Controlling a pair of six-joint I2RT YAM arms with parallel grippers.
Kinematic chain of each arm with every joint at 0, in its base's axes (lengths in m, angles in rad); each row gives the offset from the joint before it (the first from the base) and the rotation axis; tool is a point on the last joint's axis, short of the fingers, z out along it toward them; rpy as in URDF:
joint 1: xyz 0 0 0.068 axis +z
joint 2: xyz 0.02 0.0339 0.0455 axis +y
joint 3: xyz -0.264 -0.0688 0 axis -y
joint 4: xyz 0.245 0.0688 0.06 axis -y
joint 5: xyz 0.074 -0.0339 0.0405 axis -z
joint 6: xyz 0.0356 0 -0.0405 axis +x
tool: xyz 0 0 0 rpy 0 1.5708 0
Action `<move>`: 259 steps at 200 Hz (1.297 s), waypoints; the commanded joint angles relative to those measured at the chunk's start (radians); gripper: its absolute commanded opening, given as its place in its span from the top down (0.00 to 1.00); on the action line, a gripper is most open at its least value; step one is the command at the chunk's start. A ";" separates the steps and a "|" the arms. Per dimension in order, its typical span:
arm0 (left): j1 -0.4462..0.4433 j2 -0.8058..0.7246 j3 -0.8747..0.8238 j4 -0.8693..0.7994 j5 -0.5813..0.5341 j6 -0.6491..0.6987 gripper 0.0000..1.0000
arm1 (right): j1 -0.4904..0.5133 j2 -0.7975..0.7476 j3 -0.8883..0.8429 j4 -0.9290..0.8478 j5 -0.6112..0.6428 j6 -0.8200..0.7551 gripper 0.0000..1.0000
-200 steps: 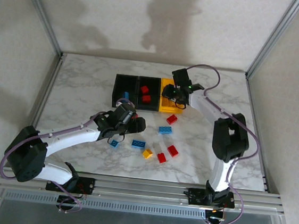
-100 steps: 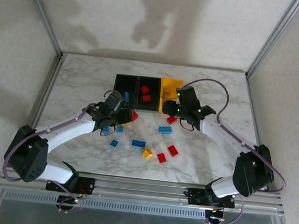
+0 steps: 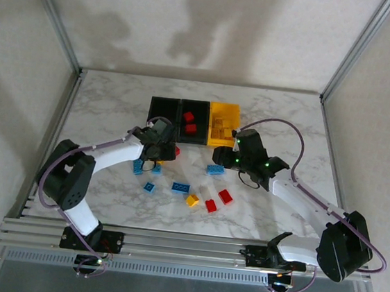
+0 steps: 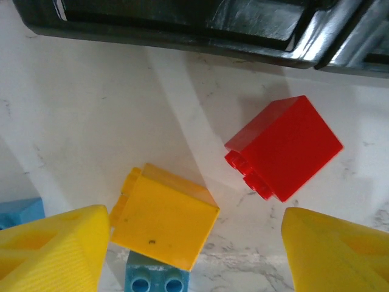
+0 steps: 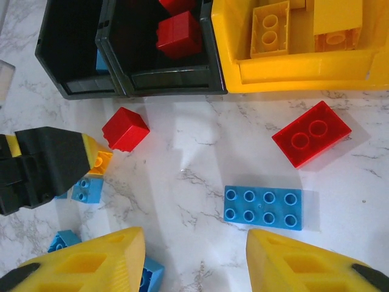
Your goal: Sort the legos into containers by color
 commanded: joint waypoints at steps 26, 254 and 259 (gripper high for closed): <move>0.008 0.065 0.038 -0.043 -0.043 0.034 0.24 | 0.007 -0.024 0.005 -0.002 0.009 -0.016 0.53; 0.007 -0.067 0.011 -0.080 -0.061 0.026 0.71 | 0.008 -0.032 -0.015 0.018 0.015 0.002 0.54; 0.007 -0.077 0.013 -0.083 -0.058 0.025 0.71 | 0.007 -0.035 -0.017 0.021 0.011 0.003 0.54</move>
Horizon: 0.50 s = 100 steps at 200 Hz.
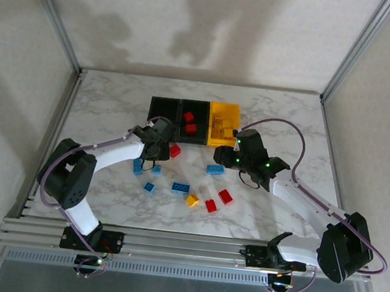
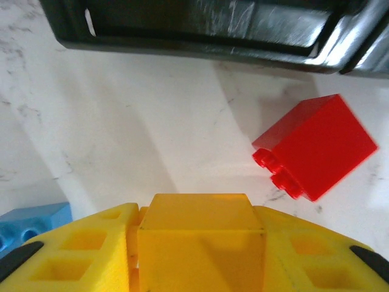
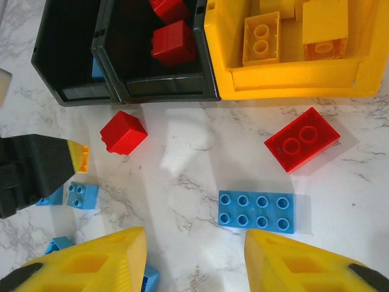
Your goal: Sort the legos into containers by color
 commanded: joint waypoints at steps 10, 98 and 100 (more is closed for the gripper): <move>0.000 -0.074 0.007 -0.055 -0.011 -0.010 0.71 | 0.008 -0.031 -0.021 0.027 -0.026 0.007 0.54; -0.134 0.027 0.218 -0.040 0.035 -0.066 0.70 | -0.058 -0.132 -0.082 -0.095 0.121 0.127 0.53; -0.138 0.033 0.225 -0.039 0.036 -0.066 0.70 | -0.060 -0.136 -0.083 -0.099 0.124 0.130 0.53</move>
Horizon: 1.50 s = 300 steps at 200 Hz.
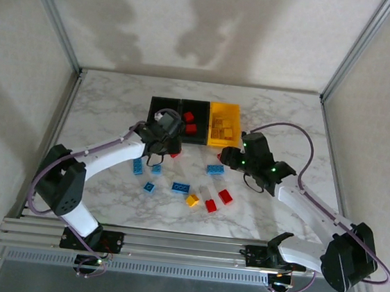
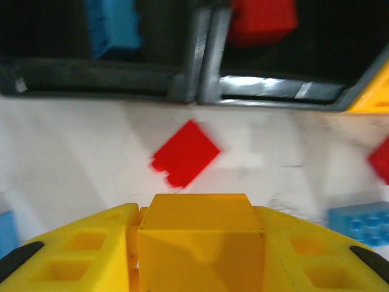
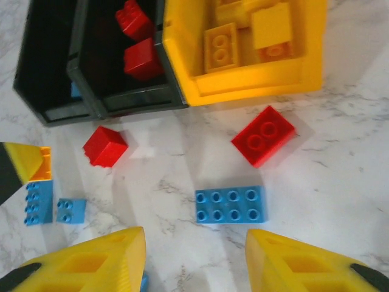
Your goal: Sort the legos into containers by color
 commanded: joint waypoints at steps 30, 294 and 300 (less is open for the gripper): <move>-0.077 0.152 0.197 -0.017 0.027 -0.034 0.70 | -0.040 -0.115 -0.065 -0.090 0.082 0.088 0.53; -0.137 0.759 1.065 -0.238 -0.061 0.025 0.48 | -0.052 -0.299 -0.177 -0.146 0.111 0.175 0.53; -0.136 0.757 1.066 -0.240 -0.061 0.026 0.47 | -0.052 -0.300 -0.174 -0.147 0.111 0.174 0.52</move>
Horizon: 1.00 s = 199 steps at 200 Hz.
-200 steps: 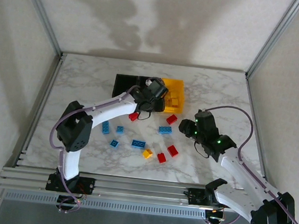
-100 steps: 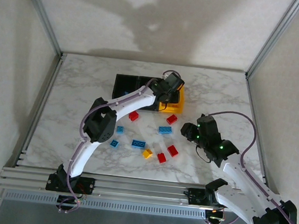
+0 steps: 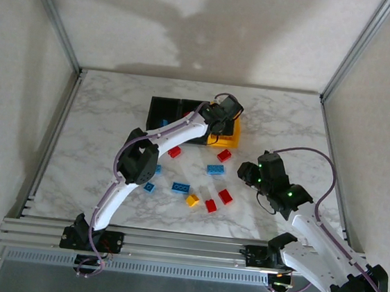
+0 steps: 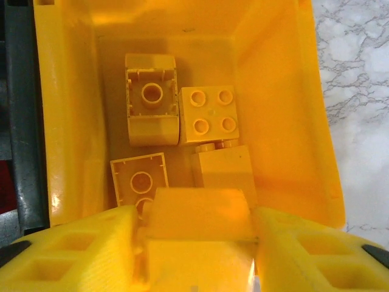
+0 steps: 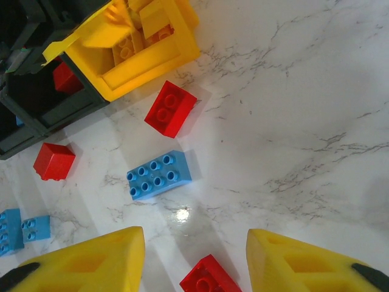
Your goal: Sort the legos into containers by color
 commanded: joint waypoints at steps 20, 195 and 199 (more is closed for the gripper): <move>-0.010 -0.035 0.047 -0.043 -0.026 0.021 0.44 | -0.004 -0.010 0.025 -0.036 0.019 0.003 0.52; 0.042 -1.123 -1.223 0.266 0.094 -0.105 0.37 | 0.277 0.170 0.099 0.040 -0.043 -0.068 0.41; 0.045 -1.148 -1.243 0.260 0.093 -0.112 0.36 | 0.289 0.184 0.099 0.049 -0.044 -0.063 0.41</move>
